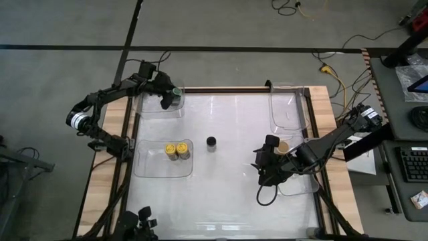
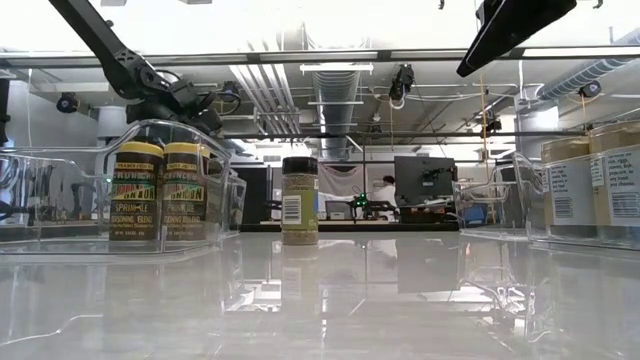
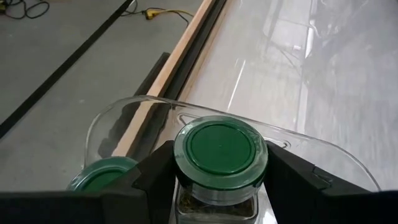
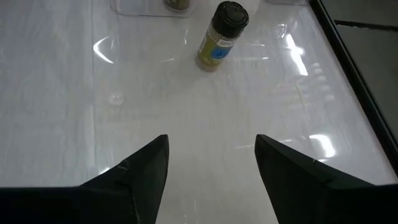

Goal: Sort spices by type
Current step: Put the green spice bottle into the top left transparent bin

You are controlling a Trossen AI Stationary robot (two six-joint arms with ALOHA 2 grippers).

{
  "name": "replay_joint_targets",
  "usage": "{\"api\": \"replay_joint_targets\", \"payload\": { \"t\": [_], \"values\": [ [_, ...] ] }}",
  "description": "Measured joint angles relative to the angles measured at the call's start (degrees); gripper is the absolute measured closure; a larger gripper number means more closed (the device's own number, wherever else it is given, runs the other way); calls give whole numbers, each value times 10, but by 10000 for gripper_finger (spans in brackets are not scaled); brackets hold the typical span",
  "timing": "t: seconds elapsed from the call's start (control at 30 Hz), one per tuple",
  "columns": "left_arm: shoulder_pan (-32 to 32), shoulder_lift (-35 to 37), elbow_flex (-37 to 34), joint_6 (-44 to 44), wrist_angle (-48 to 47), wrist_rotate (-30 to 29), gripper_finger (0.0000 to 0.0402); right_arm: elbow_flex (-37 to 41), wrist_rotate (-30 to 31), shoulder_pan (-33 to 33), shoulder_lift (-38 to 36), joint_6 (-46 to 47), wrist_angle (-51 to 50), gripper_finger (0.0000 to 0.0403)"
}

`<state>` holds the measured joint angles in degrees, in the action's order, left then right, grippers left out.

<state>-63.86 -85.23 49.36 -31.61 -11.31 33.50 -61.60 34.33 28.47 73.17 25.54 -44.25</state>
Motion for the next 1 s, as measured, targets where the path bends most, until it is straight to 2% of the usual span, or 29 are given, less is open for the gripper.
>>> {"api": "replay_joint_targets", "payload": {
  "t": [0.17, 0.43, 0.63, 0.8, 1.0],
  "values": [
    [0, 0, -4, 5, 7, -4, 217, 0, 0, 0, 0, 0, 0, 171],
    [-6, 1, -44, 66, 56, -4, 217, 0, 0, 0, 0, 0, 0, 160],
    [-5, 1, -85, 98, 155, -6, 217, 0, 0, 0, 0, 0, 0, 169],
    [-5, 1, -88, 112, 164, -6, 217, 0, 0, 0, 0, 0, 0, 172],
    [-5, 1, -88, 112, 158, -6, 171, 0, 0, 0, 0, 0, 0, 161]
  ]
}}
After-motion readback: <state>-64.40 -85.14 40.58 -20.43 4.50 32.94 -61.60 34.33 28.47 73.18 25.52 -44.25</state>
